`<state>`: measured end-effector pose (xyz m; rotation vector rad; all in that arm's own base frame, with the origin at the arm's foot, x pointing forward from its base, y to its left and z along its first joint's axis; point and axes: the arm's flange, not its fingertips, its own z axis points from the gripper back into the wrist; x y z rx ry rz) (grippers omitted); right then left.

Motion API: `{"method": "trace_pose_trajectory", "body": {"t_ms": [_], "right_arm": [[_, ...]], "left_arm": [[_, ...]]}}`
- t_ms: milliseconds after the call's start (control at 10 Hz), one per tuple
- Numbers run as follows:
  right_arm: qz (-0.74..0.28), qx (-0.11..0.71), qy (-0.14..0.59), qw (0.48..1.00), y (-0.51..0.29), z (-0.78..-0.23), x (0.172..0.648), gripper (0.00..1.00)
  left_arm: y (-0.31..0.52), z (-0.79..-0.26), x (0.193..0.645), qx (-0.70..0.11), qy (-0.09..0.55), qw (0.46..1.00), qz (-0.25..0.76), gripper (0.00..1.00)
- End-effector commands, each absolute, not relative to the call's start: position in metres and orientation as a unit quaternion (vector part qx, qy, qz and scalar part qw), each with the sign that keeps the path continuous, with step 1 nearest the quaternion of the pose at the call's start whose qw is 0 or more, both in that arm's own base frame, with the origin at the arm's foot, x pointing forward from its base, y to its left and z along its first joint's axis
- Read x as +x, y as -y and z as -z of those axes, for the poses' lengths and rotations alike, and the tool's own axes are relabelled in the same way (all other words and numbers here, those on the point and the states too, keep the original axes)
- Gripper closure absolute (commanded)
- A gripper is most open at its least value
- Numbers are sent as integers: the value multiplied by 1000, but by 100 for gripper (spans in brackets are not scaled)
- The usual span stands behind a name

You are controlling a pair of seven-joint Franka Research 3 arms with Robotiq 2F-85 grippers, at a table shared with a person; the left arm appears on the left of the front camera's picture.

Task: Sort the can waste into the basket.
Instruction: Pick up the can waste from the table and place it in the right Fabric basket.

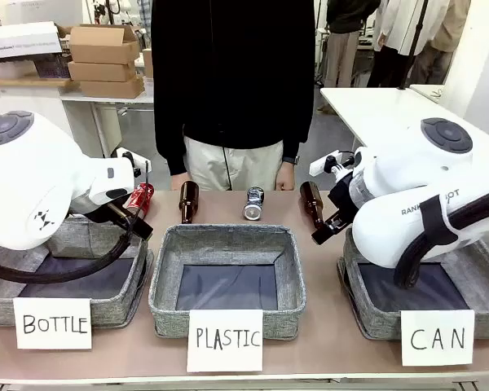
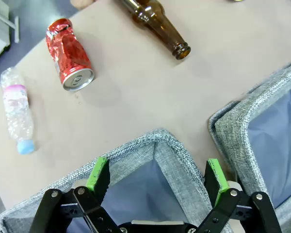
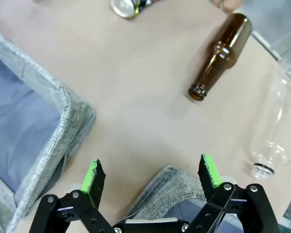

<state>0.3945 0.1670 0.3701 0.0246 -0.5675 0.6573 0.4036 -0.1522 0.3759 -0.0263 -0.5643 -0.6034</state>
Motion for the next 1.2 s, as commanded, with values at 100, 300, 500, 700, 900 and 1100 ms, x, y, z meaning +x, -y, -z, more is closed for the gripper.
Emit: {"method": "trace_pose_trajectory", "body": {"t_ms": [100, 300, 500, 700, 900, 1100], "right_arm": [[-318, 12, 275, 907, -167, -370, 394, 0], [-318, 12, 275, 907, -167, -370, 394, 0], [-318, 12, 275, 907, -167, -370, 394, 0], [-318, 12, 275, 907, -167, -370, 394, 0], [-318, 12, 275, 907, -167, -370, 394, 0], [-276, 13, 283, 918, -163, -411, 388, 0]], "left_arm": [[152, -376, 404, -13, 274, 916, 293, 0], [152, -376, 404, -13, 274, 916, 293, 0], [152, -376, 404, -13, 274, 916, 293, 0], [152, -376, 404, -13, 274, 916, 293, 0], [152, -376, 404, -13, 274, 916, 293, 0], [155, -429, 392, -23, 294, 919, 263, 0]]}}
